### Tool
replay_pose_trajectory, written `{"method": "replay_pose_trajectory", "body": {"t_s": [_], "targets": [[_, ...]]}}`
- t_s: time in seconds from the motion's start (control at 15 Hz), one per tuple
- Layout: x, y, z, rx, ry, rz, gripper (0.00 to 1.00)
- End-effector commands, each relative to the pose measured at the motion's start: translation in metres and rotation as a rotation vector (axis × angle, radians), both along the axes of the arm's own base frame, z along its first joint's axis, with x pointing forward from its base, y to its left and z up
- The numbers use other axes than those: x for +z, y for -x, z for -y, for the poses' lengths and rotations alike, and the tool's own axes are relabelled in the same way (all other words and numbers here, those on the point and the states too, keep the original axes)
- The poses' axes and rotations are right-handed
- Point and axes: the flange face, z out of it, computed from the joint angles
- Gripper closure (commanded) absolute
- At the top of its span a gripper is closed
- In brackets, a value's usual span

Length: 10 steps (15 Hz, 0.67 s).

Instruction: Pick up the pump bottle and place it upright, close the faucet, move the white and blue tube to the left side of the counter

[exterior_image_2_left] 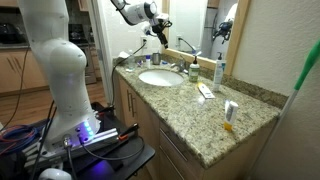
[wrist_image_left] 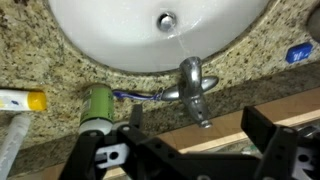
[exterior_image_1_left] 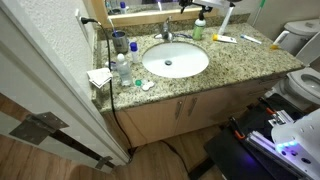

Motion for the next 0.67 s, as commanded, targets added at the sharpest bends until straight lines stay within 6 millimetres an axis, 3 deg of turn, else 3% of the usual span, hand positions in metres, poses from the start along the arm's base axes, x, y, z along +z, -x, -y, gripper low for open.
{"method": "replay_pose_trajectory", "body": {"t_s": [0.0, 0.13, 0.27, 0.33, 0.47, 0.6], "targets": [[0.01, -0.043, -0.012, 0.106, -0.119, -0.106, 0.0], [0.026, -0.061, -0.003, 0.083, -0.136, -0.173, 0.0], [0.038, -0.091, -0.001, -0.058, -0.077, -0.113, 0.0], [0.034, -0.06, 0.001, 0.017, -0.1, -0.127, 0.0], [0.042, -0.079, 0.004, -0.04, -0.088, -0.1, 0.0], [0.028, -0.082, 0.002, -0.011, -0.09, -0.149, 0.0]]}}
